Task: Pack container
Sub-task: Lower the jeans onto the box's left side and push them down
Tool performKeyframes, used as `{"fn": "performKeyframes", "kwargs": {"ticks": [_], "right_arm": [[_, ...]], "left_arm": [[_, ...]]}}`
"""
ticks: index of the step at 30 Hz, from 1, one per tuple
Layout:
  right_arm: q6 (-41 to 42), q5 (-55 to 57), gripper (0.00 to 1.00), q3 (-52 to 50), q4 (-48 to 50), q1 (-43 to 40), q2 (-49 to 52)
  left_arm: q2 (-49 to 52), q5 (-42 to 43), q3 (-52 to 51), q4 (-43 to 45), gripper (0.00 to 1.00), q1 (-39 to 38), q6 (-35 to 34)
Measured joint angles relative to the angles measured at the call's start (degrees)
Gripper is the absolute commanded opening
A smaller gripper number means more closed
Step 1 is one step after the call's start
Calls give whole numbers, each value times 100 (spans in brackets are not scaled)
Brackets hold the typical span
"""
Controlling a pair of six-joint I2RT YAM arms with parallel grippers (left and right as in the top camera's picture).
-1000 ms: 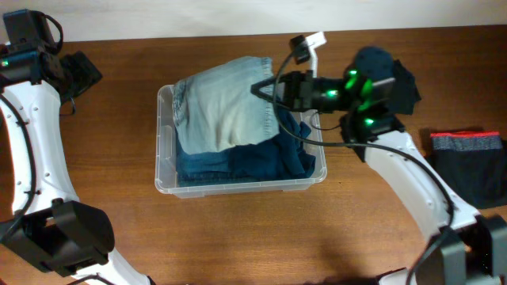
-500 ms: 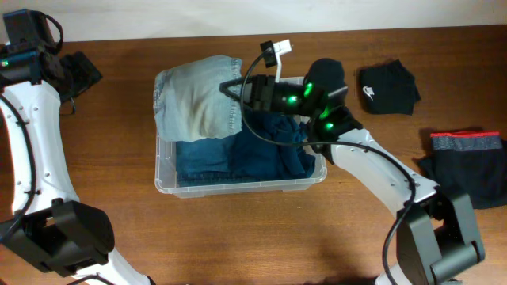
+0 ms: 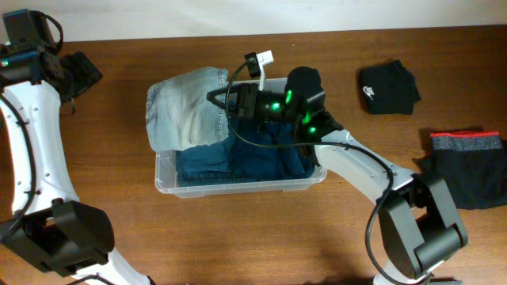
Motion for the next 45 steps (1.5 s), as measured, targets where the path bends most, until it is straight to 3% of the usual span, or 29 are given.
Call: {"fn": "performKeyframes", "kwargs": {"ticks": [3, 5, 7, 9, 11, 15, 20, 32, 39, 42, 45], "right_arm": [[-7, -2, 6, 2, 24, -68, 111], [-20, 0, 14, 4, -17, -157, 186], [-79, 20, 27, 31, -146, -258, 236], [-195, 50, 49, 37, -363, -402, 247], [-376, 114, 52, 68, -581, -577, 247], [-758, 275, 67, 116, -1298, -892, 247], [-1296, 570, 72, 127, -1998, -1012, 247], [-2037, 1152, 79, 133, -2358, -1001, 245], [-2507, 1591, 85, 186, -3115, -872, 243], [-2699, 1768, 80, 186, -3156, -758, 225], [-2839, 1871, 61, 186, -3126, -632, 221]], "left_arm": [[0, 0, 0, 0, 99, 0, 0], [0, 0, 0, 0, 99, 0, 0], [0, 0, 0, 0, 99, 0, 0], [0, 0, 0, 2, 100, 0, 0], [0, 0, 0, 0, 99, 0, 0], [0, 0, 0, 0, 100, 0, 0], [0, 0, 0, 2, 99, 0, 0], [0, 0, 0, 0, 99, 0, 0], [0, 0, 0, 0, 99, 0, 0], [0, 0, 0, 2, 99, 0, 0], [0, 0, 0, 0, 99, 0, 0]]}}
